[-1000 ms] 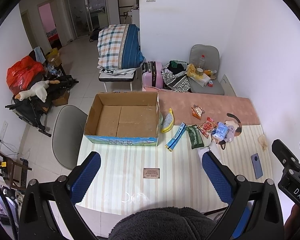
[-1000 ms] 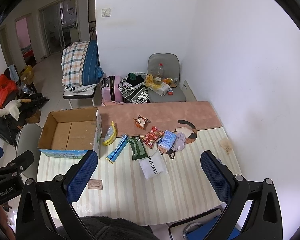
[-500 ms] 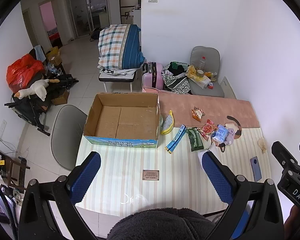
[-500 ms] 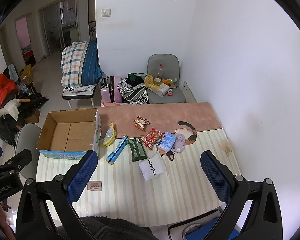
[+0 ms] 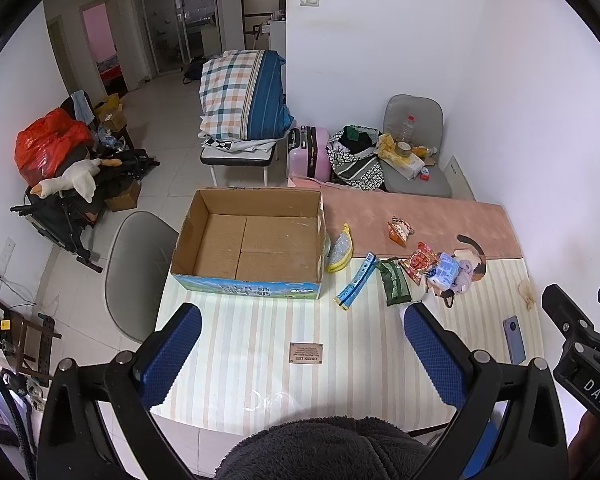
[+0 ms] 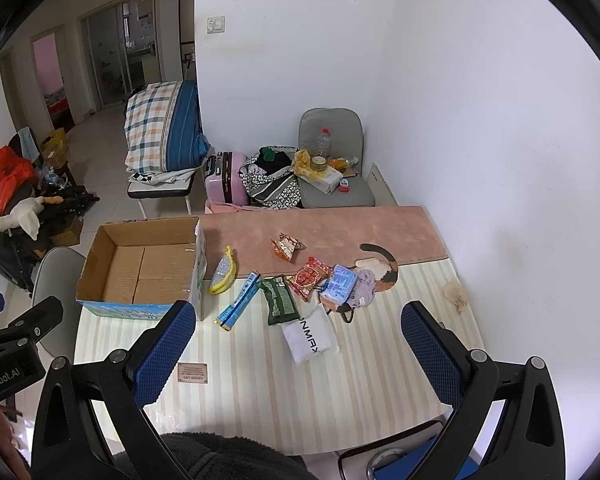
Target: Organize soft objects
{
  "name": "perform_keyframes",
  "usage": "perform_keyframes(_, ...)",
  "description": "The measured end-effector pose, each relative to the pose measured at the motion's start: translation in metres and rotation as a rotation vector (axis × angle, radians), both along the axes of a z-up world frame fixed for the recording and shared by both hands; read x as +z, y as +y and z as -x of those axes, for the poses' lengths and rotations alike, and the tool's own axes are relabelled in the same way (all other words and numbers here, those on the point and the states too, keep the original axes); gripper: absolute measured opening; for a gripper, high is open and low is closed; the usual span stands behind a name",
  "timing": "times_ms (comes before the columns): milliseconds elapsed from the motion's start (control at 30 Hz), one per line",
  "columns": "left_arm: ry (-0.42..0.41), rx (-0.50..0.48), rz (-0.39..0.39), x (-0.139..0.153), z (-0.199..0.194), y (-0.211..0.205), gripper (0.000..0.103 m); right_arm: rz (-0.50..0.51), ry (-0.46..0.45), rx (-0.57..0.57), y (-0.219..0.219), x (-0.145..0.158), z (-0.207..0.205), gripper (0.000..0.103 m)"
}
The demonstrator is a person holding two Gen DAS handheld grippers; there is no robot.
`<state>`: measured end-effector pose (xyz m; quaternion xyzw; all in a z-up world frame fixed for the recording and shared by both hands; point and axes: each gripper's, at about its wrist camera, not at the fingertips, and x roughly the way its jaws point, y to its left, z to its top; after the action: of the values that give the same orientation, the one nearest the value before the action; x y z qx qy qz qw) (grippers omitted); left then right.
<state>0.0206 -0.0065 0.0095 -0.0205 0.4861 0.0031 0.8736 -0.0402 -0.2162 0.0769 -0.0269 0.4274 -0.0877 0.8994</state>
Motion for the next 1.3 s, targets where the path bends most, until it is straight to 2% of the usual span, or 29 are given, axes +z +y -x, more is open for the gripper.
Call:
perform_keyframes(967,0.009,0.017,0.022,-0.007,-0.011,0.016,0.103,-0.012,0.013,0.006,0.011,-0.009,-0.012,0.103)
perform_keyframes(1133,0.027,0.022,0.009,-0.033,-0.041,0.012,0.103,-0.056,0.055,-0.055,-0.012,-0.034,-0.039,0.103)
perform_keyframes(1233,0.073,0.012,0.003,-0.062,-0.066,0.005,0.103,-0.059,0.097,-0.104,-0.035,-0.059,-0.06,0.103)
perform_keyframes(1300,0.137,-0.016,-0.008,-0.089,-0.092,-0.009,0.103,-0.06,0.155,-0.14,-0.055,-0.085,-0.078,0.103)
